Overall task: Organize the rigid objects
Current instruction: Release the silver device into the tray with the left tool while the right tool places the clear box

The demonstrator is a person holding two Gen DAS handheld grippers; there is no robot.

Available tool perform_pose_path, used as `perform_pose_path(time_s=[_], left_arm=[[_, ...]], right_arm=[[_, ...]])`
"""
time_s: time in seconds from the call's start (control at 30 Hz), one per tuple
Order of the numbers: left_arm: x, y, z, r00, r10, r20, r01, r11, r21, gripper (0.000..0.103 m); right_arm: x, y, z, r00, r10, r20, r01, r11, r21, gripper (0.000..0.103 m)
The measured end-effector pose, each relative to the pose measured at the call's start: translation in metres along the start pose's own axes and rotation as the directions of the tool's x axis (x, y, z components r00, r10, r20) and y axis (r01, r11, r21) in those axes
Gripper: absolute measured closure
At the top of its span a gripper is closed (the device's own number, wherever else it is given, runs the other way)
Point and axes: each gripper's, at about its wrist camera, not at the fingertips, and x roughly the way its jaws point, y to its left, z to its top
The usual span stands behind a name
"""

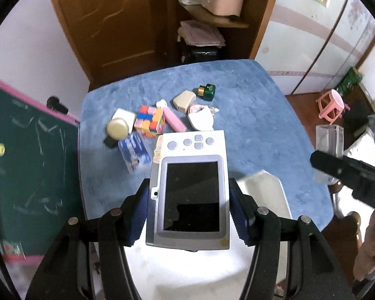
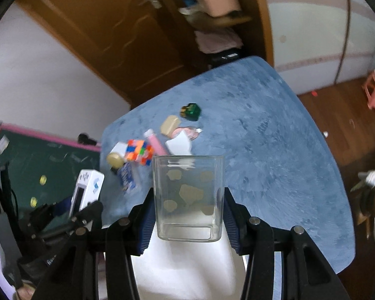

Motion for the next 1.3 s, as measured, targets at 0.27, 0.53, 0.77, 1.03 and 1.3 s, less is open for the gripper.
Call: perform_pose_path(time_s=[0.27,0.53,0.77,1.03,1.3], left_arm=[[-0.013,-0.009,-0.051,0.997,0.024,-0.068,-0.030,0.995,-0.091,0.041],[0.032,-0.009,-0.101,0.976,0.073,-0.208,-0.111,0.978,-0.178,0.041],[0.073,-0.012,-0.129,0.953,0.107,-0.285,-0.166,0.967,-0.194,0.041],[0.109,-0.013,-0.137,0.929,0.141,-0.341,-0.210,0.962,-0.172,0.040],[0.113,-0.011,-0.138,0.931,0.099,-0.351,-0.175,0.966,-0.190,0.015]], right_arm=[[-0.023,0.008,-0.047,1.000,0.015,-0.022,-0.019,0.986,-0.165,0.054],[0.020,0.003,-0.098,0.987,-0.029,-0.157,-0.013,0.966,-0.258,0.054],[0.075,-0.009,-0.137,0.957,-0.118,-0.267,0.036,0.955,-0.294,0.054],[0.108,-0.015,-0.156,0.934,-0.209,-0.290,0.102,0.933,-0.345,0.054],[0.112,-0.003,-0.164,0.927,-0.303,-0.219,0.176,0.871,-0.459,0.040]])
